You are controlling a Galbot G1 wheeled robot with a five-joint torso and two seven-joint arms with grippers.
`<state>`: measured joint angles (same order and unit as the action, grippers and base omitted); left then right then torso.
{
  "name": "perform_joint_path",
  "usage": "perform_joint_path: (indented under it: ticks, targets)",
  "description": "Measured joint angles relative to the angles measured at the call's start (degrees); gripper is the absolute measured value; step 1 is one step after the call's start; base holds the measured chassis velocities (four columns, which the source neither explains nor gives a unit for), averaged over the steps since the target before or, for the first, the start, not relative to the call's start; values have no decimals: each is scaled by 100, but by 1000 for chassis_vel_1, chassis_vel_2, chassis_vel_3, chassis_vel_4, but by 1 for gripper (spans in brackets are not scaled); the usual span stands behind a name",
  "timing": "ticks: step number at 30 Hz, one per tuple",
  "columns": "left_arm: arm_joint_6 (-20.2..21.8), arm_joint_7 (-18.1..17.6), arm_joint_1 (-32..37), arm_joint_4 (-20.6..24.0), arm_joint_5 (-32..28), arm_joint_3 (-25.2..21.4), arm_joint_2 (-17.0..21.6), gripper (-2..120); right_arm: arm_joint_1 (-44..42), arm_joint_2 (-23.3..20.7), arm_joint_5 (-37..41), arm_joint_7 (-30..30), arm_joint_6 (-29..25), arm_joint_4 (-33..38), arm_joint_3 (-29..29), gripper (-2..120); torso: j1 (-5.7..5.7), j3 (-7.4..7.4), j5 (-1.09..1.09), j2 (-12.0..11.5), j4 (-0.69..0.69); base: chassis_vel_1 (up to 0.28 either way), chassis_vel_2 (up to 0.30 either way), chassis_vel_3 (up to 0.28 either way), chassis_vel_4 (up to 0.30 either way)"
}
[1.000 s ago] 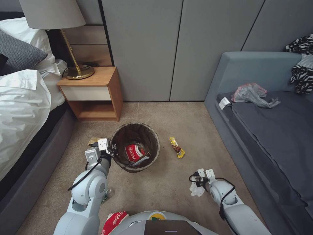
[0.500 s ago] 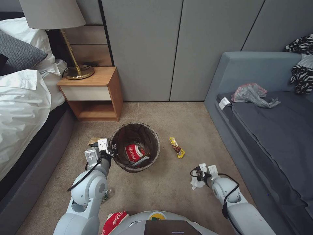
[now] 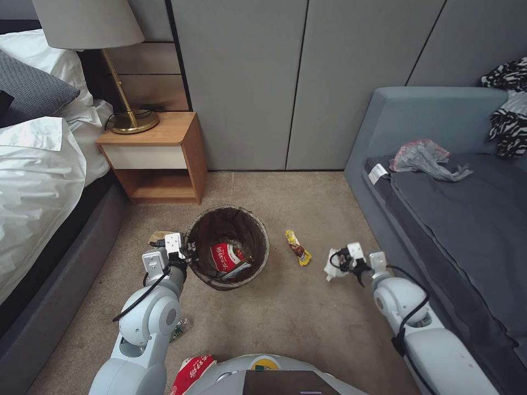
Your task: Pick up the trash bin, then pick up the garbage from the floor and place it into the trash bin.
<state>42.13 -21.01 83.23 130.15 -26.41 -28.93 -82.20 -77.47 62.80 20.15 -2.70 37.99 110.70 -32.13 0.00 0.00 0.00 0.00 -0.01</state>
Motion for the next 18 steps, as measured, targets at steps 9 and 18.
perform_joint_path:
  ticks: [9,18]
  targets:
    - [0,-4,-19,-62,-6,3,20,2,238,-320,641,-288,-407,1403,-370,0,0,0,0,0,1,0,0,0,0]
    - [0,-9,-33,-82,-7,11,23,2,367,-480,762,-625,-790,1853,-361,0,0,0,0,0,0,0,0,0,0]
